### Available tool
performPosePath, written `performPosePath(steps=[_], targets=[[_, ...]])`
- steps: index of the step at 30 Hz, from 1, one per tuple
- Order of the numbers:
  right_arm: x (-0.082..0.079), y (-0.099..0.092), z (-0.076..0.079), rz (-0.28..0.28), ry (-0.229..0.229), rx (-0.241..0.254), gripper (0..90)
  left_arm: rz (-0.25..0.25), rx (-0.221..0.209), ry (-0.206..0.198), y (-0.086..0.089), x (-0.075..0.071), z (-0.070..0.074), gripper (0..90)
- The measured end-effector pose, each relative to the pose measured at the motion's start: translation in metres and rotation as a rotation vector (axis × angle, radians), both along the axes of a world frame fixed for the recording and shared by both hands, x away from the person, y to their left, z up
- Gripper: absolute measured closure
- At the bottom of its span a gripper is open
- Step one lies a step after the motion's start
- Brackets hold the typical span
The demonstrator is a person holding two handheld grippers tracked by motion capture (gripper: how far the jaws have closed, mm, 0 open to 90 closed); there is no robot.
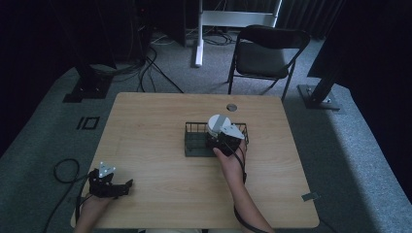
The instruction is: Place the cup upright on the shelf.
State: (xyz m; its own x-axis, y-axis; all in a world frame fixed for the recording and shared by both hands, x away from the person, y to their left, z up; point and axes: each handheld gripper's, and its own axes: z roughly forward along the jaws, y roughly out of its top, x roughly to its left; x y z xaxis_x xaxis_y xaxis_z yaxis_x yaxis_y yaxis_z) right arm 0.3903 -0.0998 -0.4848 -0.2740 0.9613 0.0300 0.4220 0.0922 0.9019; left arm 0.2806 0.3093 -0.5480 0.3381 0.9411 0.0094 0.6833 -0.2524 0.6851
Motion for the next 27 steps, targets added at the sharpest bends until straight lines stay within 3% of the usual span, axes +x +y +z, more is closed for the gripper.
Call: performPosePath(steps=[13, 27], targets=[[-0.009, -0.006, 0.007, 0.029, -0.01, 0.027, 12.8, 0.0, 0.0, 0.0, 0.0, 0.0, 0.0, 0.4], [-0.023, -0.014, 0.009, 0.056, -0.018, 0.016, 12.9, 0.0, 0.0, 0.0, 0.0, 0.0, 0.0, 0.5]])
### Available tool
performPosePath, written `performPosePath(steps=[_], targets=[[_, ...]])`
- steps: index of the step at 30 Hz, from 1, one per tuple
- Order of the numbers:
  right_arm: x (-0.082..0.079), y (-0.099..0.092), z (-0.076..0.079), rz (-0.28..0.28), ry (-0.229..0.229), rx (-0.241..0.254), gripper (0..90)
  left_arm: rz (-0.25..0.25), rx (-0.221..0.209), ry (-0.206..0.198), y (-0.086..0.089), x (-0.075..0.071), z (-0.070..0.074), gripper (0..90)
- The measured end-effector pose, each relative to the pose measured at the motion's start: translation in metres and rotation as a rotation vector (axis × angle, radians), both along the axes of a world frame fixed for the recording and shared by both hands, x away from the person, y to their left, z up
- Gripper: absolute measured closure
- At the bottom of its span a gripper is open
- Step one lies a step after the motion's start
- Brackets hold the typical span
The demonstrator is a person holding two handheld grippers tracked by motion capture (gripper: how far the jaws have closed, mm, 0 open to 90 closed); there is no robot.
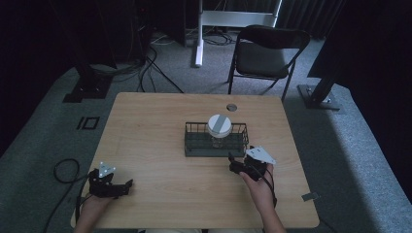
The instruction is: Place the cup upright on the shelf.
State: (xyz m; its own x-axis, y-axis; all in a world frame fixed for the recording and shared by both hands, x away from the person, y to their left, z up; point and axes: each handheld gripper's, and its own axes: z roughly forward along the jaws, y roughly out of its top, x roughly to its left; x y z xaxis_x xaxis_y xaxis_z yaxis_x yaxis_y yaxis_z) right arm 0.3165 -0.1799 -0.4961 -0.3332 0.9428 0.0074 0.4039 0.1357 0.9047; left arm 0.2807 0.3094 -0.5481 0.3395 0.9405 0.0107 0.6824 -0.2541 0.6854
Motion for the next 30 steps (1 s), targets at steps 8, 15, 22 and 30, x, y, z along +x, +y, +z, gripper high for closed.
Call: performPosePath(steps=[8, 15, 22, 30], targets=[[-0.005, -0.015, -0.019, -0.002, 0.042, 0.006, 13.1, 0.0, 0.001, 0.0, 0.0, 0.0, 0.0, 0.5], [-0.006, -0.029, -0.036, -0.023, 0.087, -0.008, 13.2, 0.0, 0.0, 0.0, 0.0, 0.0, 0.0, 0.5], [-0.008, -0.04, -0.048, -0.024, 0.135, -0.008, 13.1, 0.0, 0.0, 0.0, 0.0, 0.0, 0.0, 0.5], [-0.009, -0.049, -0.051, -0.017, 0.189, -0.012, 13.4, 0.0, 0.0, 0.0, 0.0, 0.0, 0.0, 0.5]])
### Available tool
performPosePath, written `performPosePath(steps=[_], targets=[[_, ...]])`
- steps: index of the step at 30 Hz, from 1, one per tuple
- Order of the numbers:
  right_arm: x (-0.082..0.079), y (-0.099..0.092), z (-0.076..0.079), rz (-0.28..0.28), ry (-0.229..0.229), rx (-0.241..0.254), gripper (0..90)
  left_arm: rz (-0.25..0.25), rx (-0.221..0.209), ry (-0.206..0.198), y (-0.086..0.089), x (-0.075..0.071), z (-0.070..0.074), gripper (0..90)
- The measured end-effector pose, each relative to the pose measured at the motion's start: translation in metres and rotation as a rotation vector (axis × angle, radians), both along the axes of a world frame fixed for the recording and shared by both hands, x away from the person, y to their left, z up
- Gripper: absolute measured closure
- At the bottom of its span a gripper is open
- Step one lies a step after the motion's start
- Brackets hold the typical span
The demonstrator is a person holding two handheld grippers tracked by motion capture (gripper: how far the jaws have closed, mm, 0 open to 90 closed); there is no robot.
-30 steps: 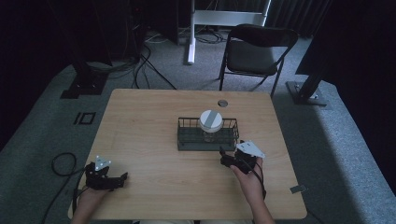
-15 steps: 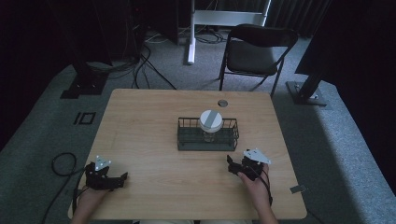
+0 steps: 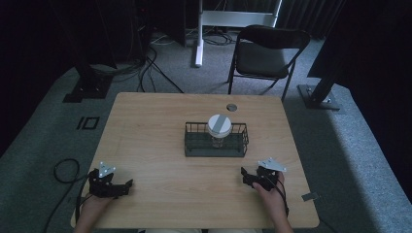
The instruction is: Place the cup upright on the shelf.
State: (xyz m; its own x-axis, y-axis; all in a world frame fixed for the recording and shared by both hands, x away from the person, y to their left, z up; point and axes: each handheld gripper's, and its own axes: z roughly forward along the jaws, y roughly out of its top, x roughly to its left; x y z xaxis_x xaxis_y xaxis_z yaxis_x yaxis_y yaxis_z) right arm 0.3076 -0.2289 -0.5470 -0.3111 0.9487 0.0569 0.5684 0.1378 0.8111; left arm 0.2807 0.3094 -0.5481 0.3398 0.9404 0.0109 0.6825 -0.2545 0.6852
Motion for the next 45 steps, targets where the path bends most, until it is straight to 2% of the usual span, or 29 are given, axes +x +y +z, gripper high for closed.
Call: performPosePath(steps=[7, 15, 18, 28, 45], targets=[[0.0009, -0.0041, -0.0009, -0.014, 0.04, -0.016, 13.4, 0.0, 0.0, 0.0, 0.0, 0.0, 0.0, 0.5], [0.0032, -0.0046, -0.0027, 0.008, 0.088, -0.056, 13.3, 0.0, 0.0, 0.0, 0.0, 0.0, 0.0, 0.5], [0.0033, -0.0056, -0.0037, 0.038, 0.112, -0.086, 13.2, 0.0, 0.0, 0.0, 0.0, 0.0, 0.0, 0.5], [0.0033, -0.0078, -0.0041, 0.071, 0.112, -0.095, 11.4, 0.0, 0.0, 0.0, -0.0001, 0.0, 0.0, 0.5], [0.0031, -0.0062, -0.004, 0.062, 0.114, -0.094, 11.4, 0.0, 0.0, 0.0, -0.0001, 0.0, 0.0, 0.5]])
